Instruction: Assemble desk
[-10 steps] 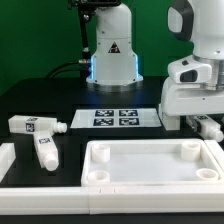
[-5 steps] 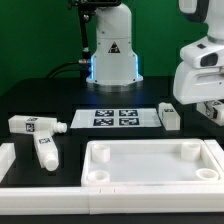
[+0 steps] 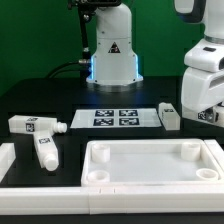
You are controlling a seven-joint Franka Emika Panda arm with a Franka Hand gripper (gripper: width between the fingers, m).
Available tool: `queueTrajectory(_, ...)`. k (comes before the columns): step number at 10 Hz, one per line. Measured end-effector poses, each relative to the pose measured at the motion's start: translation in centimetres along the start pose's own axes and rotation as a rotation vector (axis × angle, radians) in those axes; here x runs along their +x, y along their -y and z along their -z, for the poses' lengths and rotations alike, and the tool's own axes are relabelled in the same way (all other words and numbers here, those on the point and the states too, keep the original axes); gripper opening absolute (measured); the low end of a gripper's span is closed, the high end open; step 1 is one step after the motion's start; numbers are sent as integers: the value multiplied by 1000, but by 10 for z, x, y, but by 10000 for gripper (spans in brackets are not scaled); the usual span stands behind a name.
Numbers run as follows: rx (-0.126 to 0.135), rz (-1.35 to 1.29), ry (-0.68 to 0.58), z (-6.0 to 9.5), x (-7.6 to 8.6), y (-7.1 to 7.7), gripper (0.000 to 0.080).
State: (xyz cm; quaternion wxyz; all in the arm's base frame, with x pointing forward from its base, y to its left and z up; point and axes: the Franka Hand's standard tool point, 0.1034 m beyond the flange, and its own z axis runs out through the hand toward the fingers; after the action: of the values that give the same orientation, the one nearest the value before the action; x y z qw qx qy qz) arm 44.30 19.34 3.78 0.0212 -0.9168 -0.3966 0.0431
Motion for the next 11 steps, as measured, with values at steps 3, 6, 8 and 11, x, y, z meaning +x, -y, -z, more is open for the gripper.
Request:
queueTrajectory(3, -18, 459, 13, 0, -4, -6, 284)
queueTrajectory(6, -33, 653, 31, 0, -7, -12, 284)
queueTrajectory(8, -44, 951, 28, 3, -9, -24, 284)
queueTrajectory(11, -44, 1203, -2, 1, -4, -18, 284)
